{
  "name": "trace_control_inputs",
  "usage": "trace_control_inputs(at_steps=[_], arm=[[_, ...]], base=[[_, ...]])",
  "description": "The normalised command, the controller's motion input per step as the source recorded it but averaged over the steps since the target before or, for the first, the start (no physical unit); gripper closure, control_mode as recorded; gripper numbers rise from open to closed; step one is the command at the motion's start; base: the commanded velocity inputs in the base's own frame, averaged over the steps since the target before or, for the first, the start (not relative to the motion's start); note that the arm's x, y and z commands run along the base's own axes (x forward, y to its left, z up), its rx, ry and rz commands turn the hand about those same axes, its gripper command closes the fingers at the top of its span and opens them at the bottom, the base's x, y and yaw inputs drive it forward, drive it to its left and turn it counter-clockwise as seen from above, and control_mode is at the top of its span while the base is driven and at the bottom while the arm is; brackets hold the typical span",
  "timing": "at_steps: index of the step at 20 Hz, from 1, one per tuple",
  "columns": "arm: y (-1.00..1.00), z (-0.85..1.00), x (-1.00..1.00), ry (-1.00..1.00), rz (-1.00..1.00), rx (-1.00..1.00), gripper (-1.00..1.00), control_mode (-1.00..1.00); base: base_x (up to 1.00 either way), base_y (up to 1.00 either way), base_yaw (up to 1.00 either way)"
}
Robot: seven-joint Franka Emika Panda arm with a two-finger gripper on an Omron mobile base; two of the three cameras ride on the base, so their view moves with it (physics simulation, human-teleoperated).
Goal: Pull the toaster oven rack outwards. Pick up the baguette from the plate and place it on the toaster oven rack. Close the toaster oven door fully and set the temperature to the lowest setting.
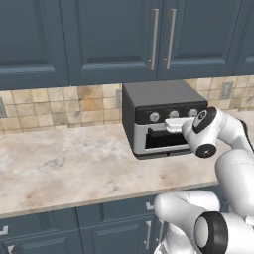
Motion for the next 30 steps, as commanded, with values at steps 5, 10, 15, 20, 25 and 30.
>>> trace_control_inputs(at_steps=[5, 10, 15, 20, 25, 30], arm=[[0.0, -0.34, -0.02, -0.04, 0.01, -0.28, -1.0, -1.0], [-0.02, -0.36, 0.0, 0.0, 0.01, -0.25, -1.0, -1.0], [-0.16, -0.08, 0.03, 0.0, 0.01, -0.13, -1.0, -1.0], [-0.36, 0.0, 0.19, 0.0, 0.0, -0.07, -1.0, -1.0], [-0.33, 0.0, 0.2, 0.0, 0.0, -0.04, -1.0, -1.0], [-0.04, 0.0, 0.12, 0.0, 0.0, -0.08, -1.0, -1.0]], base=[[0.0, 0.0, 0.0], [0.0, 0.0, 0.0], [0.0, 0.0, 0.0], [0.0, 0.0, 0.0], [0.0, 0.0, 0.0], [0.0, 0.0, 0.0]])
